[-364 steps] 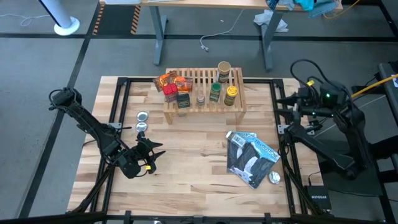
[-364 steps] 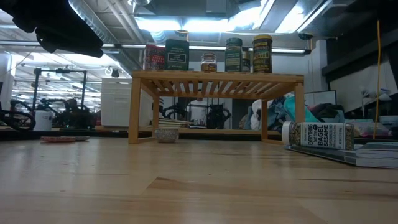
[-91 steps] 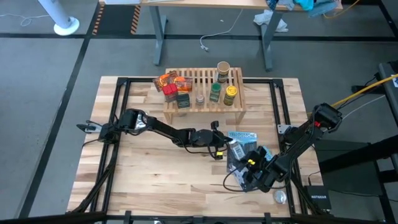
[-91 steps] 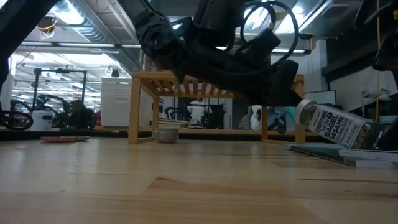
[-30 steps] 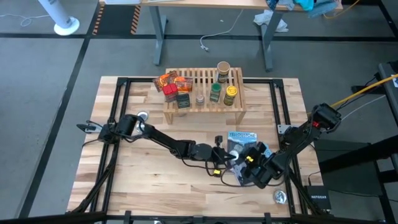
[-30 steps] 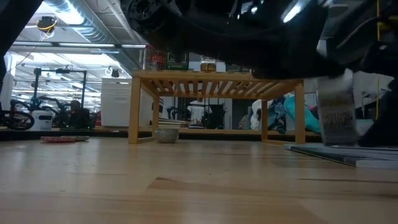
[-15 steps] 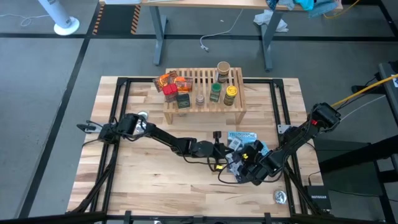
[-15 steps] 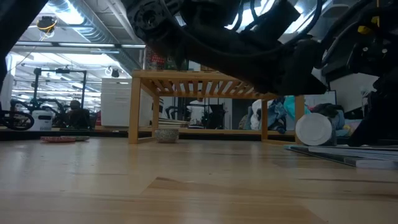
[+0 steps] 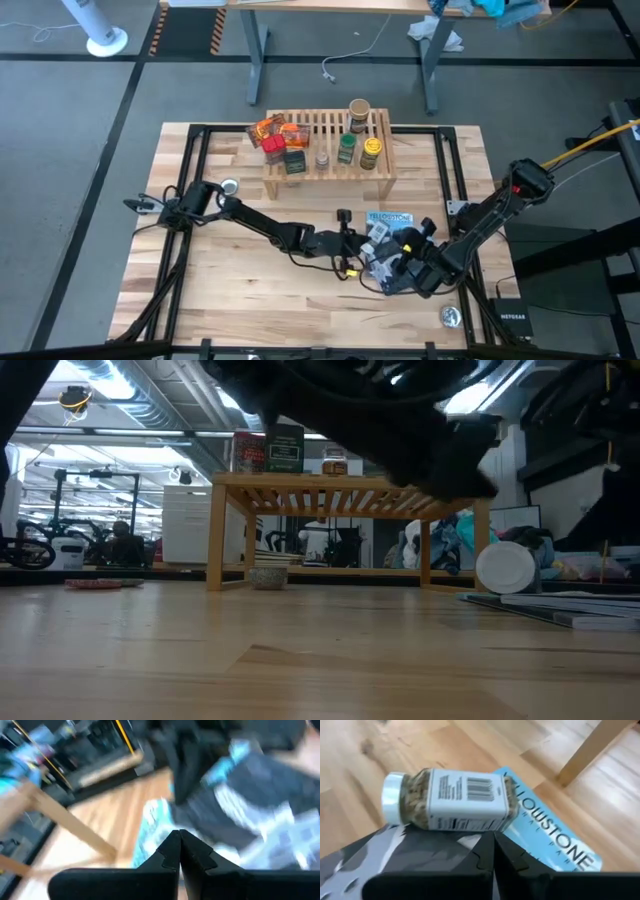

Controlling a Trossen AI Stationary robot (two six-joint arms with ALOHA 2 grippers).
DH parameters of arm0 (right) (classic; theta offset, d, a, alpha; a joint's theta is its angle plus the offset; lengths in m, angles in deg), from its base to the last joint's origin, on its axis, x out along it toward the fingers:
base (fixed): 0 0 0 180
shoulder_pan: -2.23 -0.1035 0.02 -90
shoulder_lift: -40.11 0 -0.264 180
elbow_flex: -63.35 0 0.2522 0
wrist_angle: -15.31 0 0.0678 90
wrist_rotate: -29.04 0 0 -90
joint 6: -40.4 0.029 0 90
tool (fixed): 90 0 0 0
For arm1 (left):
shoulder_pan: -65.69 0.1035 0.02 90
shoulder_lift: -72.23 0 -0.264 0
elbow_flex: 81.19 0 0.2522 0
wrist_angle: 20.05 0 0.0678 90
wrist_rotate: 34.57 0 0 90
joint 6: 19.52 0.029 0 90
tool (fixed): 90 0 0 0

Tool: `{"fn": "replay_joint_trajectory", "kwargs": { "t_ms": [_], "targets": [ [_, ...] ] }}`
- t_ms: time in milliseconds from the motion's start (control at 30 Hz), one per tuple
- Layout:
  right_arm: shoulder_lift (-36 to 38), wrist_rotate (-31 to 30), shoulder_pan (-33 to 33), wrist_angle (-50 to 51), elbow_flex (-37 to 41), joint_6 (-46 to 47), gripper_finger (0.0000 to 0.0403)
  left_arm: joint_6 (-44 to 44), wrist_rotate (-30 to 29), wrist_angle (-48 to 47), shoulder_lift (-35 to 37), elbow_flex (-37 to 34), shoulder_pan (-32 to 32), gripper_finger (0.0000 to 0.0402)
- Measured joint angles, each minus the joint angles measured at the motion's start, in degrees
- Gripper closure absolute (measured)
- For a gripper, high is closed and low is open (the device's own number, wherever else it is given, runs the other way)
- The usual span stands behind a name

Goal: Shelf spices
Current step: Put the white seasoning bottle on the shelf

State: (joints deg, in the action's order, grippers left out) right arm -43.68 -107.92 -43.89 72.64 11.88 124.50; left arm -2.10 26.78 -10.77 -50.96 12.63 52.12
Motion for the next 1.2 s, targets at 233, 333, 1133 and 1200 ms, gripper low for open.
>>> {"fn": "replay_joint_trajectory", "kwargs": {
  "t_ms": [233, 333, 1133, 1200],
  "targets": [
    [0.01, -2.55, 3.74, 0.29, 0.00, -6.05, 0.0398, -4.60, -0.10, -12.94, 0.11, -0.07, -1.58, 0.0401],
    [0.02, -3.04, 3.92, 1.02, 0.00, -6.37, 0.0398, -6.24, -0.05, -16.45, 0.11, -0.07, -2.92, 0.0401],
    [0.07, -8.05, 3.89, -4.31, 2.15, -6.52, 0.0398, -8.63, 8.89, -7.14, -2.43, -0.02, -2.55, 0.0401],
    [0.07, -7.70, 4.29, -8.49, 3.66, -6.56, 0.0398, -8.75, 8.99, -7.34, -2.43, -0.02, -1.94, 0.0401]
  ]
}}
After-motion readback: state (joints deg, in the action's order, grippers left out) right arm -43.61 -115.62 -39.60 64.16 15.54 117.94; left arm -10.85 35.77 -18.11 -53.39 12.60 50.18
